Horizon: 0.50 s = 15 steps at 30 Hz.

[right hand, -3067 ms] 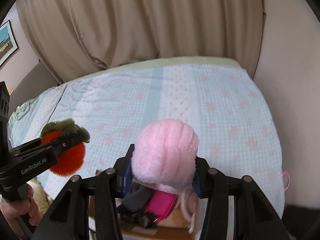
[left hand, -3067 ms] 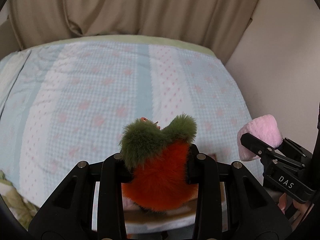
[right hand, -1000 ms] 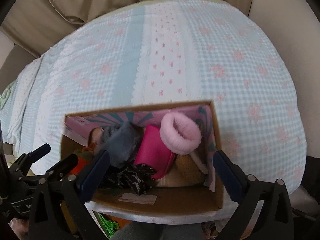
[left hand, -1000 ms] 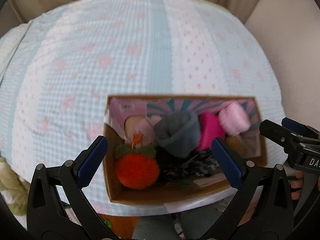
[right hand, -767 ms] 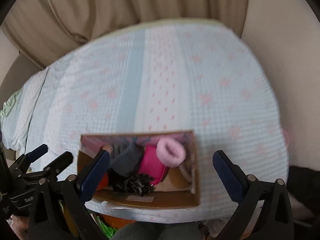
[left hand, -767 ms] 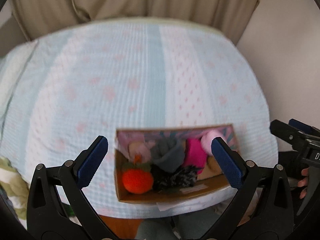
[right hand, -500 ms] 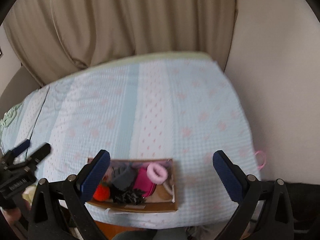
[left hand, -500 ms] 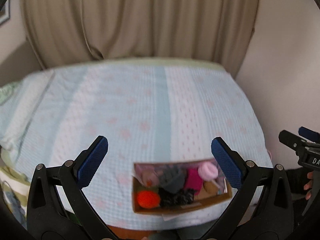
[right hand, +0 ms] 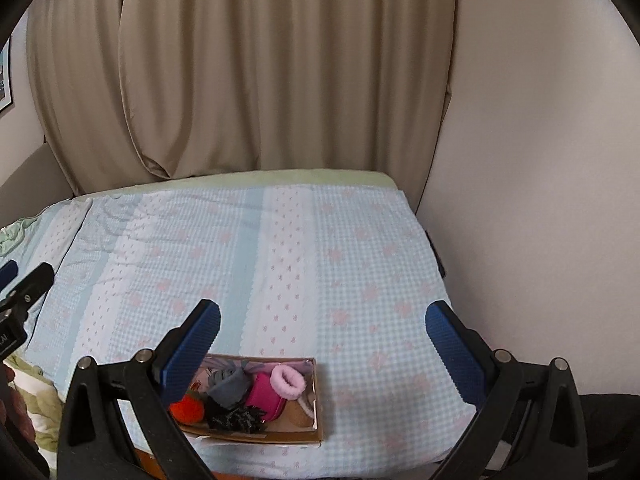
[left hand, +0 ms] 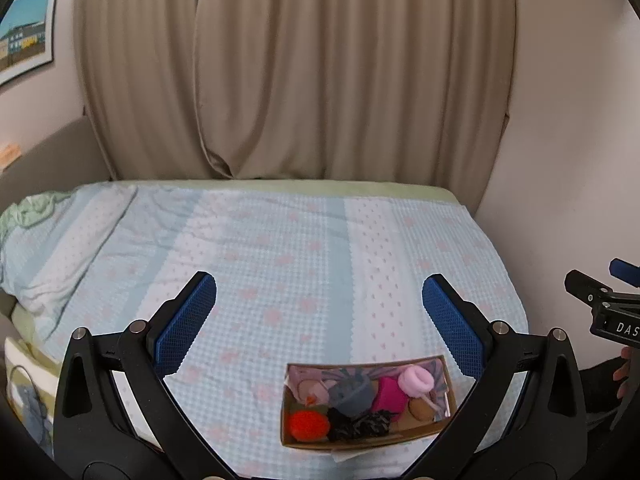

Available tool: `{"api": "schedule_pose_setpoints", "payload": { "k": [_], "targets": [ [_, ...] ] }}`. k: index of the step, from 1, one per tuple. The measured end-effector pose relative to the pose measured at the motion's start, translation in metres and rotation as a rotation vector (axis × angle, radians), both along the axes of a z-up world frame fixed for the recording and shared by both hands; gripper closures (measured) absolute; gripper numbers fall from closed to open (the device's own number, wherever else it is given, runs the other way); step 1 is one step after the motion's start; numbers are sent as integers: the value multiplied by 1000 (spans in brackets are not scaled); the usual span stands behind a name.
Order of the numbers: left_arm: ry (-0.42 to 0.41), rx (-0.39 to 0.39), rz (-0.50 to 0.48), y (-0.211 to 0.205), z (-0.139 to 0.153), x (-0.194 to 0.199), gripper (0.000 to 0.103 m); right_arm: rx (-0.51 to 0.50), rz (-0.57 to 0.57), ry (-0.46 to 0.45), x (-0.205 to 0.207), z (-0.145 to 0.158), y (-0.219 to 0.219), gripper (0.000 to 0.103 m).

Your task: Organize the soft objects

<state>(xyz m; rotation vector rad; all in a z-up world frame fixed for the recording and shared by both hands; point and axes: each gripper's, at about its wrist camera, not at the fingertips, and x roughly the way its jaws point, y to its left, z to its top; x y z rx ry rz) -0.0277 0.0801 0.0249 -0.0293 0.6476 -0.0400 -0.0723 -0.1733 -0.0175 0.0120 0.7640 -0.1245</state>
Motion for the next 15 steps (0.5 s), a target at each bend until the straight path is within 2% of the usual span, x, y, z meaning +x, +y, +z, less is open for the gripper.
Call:
{"api": "schedule_pose_setpoints", "payload": {
  "k": [15],
  "targets": [
    [-9, 1, 2, -3, 1, 4, 0, 9, 1, -21, 8, 1, -5, 1]
  ]
}}
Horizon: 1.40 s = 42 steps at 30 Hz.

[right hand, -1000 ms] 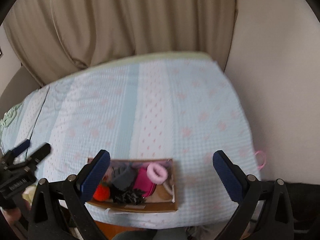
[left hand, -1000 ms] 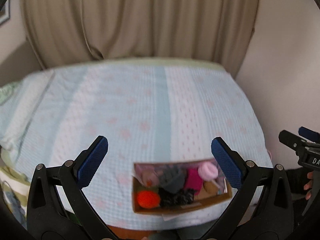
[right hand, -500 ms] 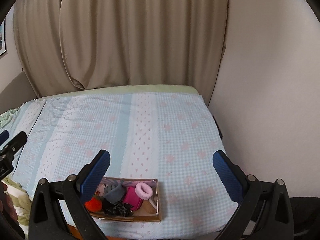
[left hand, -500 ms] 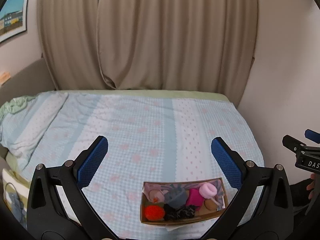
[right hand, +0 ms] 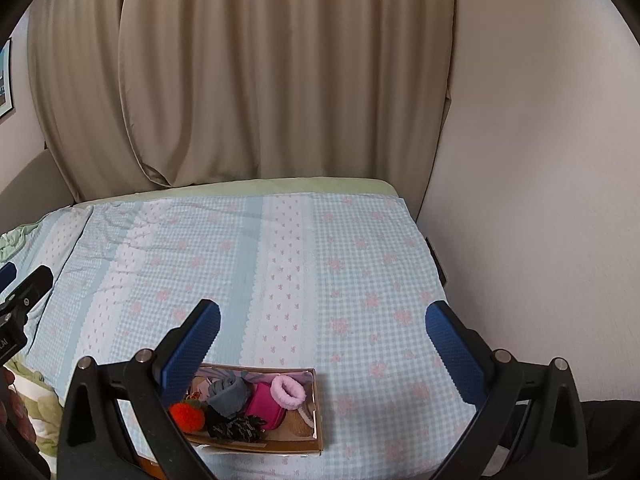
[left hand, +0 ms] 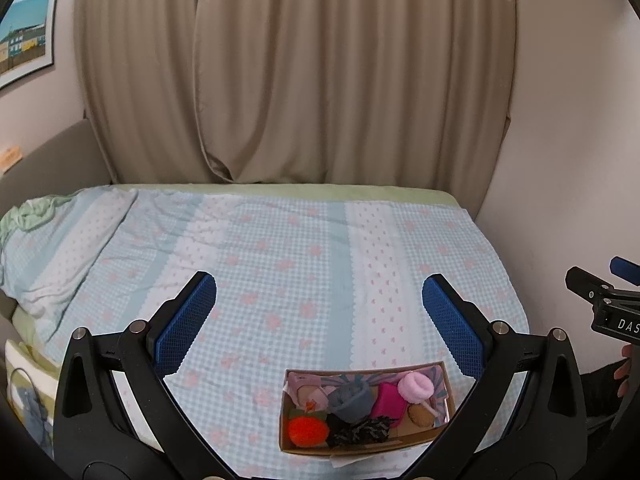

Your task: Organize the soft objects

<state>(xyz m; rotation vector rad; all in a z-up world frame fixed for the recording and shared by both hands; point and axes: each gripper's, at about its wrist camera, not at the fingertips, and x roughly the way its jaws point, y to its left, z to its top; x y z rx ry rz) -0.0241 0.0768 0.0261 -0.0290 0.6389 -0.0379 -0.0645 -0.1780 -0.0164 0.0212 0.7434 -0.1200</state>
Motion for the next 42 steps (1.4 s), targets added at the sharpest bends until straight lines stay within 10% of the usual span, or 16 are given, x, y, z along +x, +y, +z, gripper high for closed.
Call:
{"api": "schedule_pose_setpoints", "payload": {
  "k": [42],
  "targets": [
    [4, 6, -44, 1, -7, 1, 0, 10, 0, -5, 7, 1, -6, 1]
  ]
}}
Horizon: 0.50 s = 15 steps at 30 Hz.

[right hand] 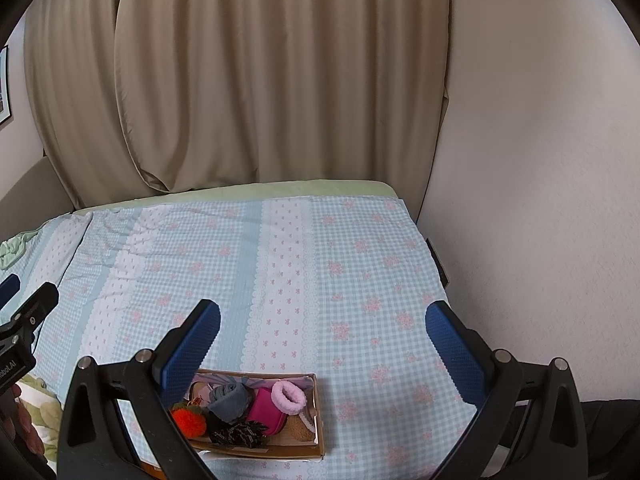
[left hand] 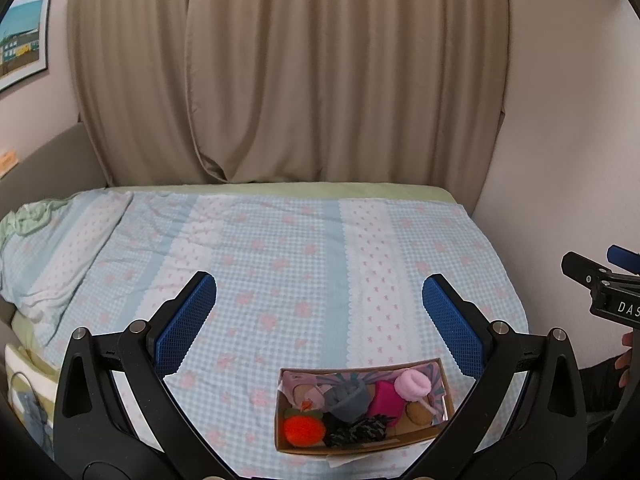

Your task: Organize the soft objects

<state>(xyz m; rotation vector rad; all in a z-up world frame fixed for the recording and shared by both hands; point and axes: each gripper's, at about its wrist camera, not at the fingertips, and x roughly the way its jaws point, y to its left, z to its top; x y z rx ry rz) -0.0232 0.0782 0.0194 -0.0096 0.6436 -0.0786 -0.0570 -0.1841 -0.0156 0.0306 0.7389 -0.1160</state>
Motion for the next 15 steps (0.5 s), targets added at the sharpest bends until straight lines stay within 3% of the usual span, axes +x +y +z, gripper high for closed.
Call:
{"api": "schedule_pose_setpoints", "payload": {
  "k": [15],
  "targets": [
    [-46, 13, 5, -3, 0, 0, 0, 2, -5, -1, 2, 2, 1, 1]
  ]
}}
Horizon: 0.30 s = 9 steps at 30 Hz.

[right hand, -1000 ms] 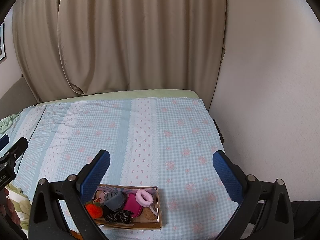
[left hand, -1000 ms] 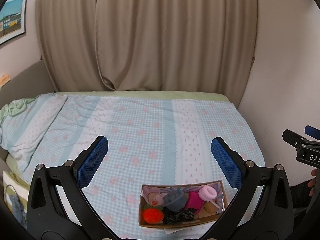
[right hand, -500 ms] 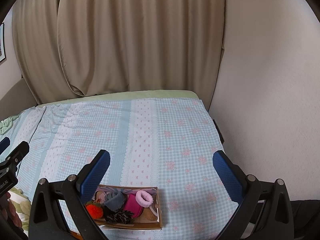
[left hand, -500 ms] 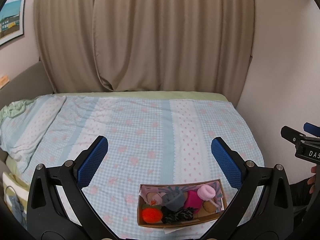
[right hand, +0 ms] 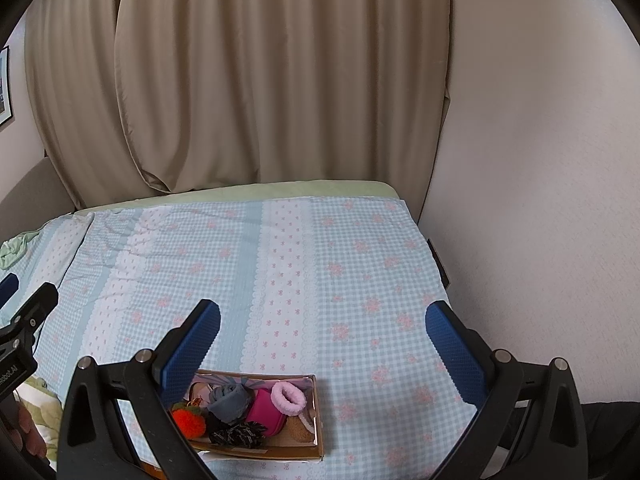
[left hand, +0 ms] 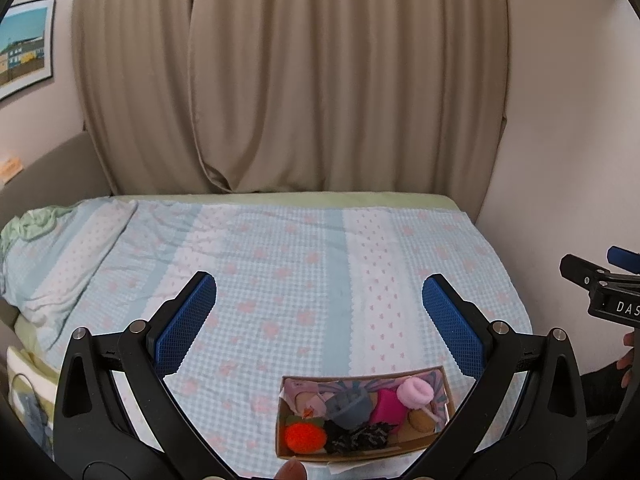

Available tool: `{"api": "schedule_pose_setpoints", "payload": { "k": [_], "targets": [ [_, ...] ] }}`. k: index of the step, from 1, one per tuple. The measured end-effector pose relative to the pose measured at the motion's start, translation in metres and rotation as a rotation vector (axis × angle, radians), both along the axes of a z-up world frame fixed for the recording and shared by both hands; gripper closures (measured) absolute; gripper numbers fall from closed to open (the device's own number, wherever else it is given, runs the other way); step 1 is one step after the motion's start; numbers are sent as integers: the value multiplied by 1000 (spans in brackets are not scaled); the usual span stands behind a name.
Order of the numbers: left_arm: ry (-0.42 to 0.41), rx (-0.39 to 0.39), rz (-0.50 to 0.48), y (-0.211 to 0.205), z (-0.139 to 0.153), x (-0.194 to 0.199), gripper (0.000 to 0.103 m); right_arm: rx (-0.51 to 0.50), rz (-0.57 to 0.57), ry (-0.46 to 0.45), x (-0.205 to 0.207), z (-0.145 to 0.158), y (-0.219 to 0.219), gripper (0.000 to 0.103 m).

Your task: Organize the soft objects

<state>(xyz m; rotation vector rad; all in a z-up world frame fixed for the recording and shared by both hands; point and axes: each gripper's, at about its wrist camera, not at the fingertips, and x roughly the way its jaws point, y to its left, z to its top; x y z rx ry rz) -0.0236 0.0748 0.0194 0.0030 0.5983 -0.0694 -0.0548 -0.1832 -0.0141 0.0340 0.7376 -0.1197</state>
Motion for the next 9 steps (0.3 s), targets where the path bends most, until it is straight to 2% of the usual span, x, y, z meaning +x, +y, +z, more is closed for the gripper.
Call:
{"api": "schedule_pose_setpoints", "payload": {
  "k": [9],
  "targets": [
    [-18, -8, -1, -3, -3, 4, 0, 2, 0, 2, 1, 0, 0, 1]
  ]
}}
